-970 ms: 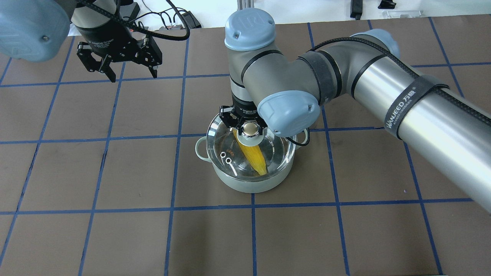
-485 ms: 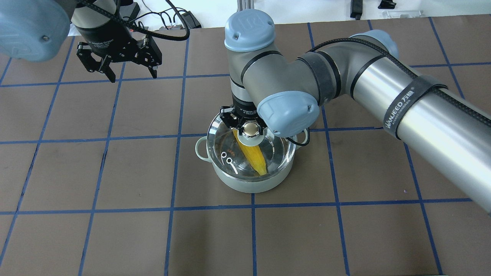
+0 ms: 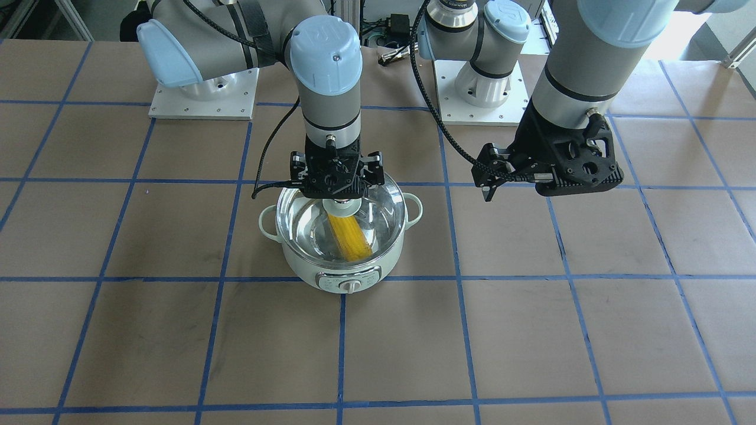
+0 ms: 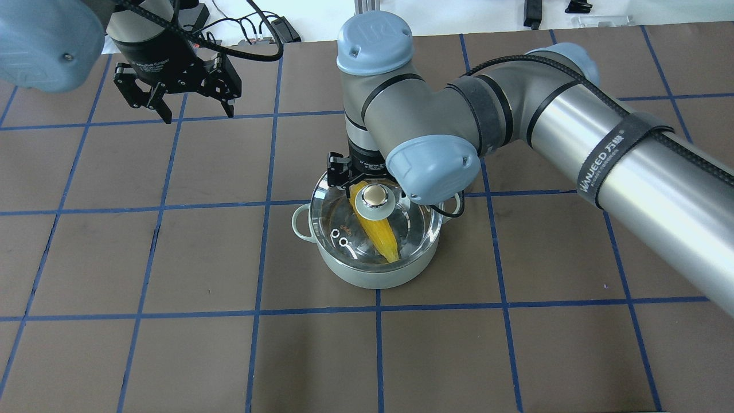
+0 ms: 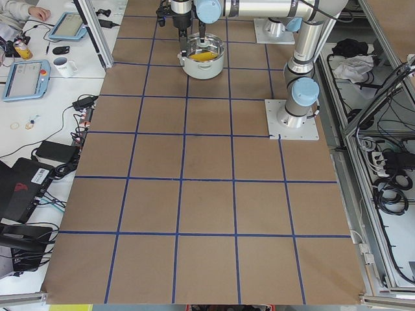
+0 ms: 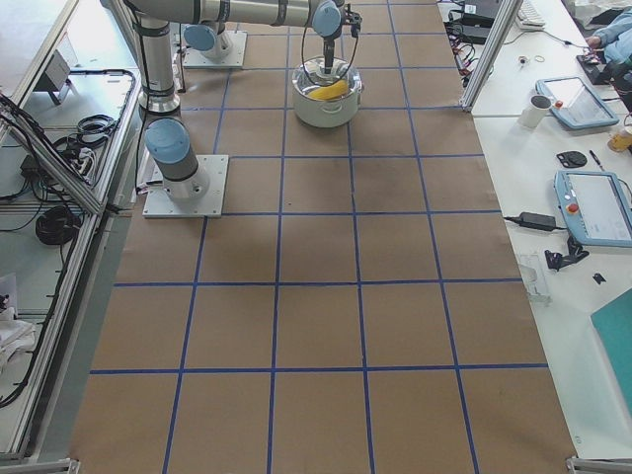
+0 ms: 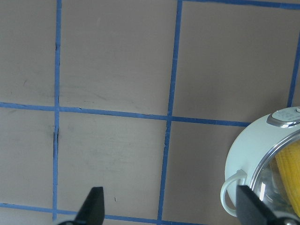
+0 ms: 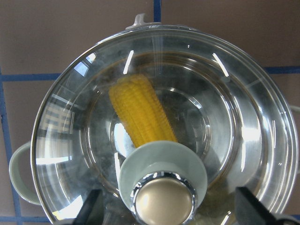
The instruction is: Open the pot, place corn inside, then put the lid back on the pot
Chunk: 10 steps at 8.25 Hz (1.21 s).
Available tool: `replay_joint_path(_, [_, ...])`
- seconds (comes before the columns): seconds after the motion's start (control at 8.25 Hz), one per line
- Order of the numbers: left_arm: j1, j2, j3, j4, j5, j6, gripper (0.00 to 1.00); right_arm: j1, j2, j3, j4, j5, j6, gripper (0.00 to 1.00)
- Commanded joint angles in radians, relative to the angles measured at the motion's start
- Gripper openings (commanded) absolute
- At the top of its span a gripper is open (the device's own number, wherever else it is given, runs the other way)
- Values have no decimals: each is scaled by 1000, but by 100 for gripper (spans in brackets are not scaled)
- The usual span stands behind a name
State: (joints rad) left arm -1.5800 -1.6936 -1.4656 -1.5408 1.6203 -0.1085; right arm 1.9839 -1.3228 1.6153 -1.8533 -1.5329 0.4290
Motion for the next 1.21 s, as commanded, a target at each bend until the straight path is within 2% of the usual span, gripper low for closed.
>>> replay_joint_path(0.0, [0, 0, 1, -1, 1, 0, 100, -60, -100, -11, 99, -7, -39, 100])
replay_joint_path(0.36, [-2, 6, 2, -15, -3, -2, 100, -260, -267, -14, 299, -7, -247, 100])
replay_joint_path(0.48, [-2, 6, 2, -15, -4, -2, 100, -348, -288, -18, 322, -6, -366, 100])
replay_joint_path(0.61, [-2, 12, 2, -21, -4, -2, 100, -403, -302, -31, 324, 8, -397, 100])
replay_joint_path(1.09, [-2, 18, 1, -28, 1, -2, 100, -408, -305, -29, 333, 7, -404, 100])
